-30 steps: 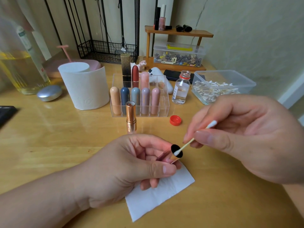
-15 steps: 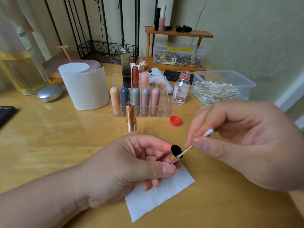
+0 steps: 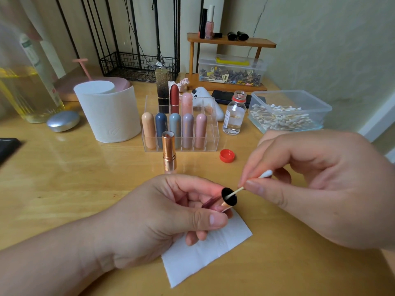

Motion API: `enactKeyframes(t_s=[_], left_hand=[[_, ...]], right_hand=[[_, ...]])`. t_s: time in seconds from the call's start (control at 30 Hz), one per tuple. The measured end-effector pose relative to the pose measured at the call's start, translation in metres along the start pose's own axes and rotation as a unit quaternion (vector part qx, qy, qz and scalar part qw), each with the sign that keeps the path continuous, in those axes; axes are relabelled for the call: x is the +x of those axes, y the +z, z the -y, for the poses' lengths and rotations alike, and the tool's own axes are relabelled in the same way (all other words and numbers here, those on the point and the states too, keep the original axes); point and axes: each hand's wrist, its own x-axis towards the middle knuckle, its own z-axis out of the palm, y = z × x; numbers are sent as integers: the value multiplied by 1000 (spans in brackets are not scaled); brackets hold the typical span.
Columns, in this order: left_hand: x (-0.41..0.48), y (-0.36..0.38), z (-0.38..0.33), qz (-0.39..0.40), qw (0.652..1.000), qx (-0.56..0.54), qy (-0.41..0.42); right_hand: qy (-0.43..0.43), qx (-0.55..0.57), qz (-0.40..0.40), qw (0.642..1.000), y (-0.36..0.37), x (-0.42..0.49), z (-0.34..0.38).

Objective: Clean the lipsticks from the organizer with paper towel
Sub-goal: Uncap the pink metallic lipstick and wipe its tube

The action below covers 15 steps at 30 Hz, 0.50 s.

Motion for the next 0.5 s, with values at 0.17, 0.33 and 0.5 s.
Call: enactKeyframes(t_s=[0.17,0.33,0.5], left_hand=[[0,0,0,-1,1000,7,0],[-1,0,-1,7,999,34,-2],[-1,0,0,0,999,45,-3]], right_hand=[[19,52,5,998,-34,-23,-13],[25,83,9,996,-33,-23,-18],[0,-39,-4,999,-29,-19,-17]])
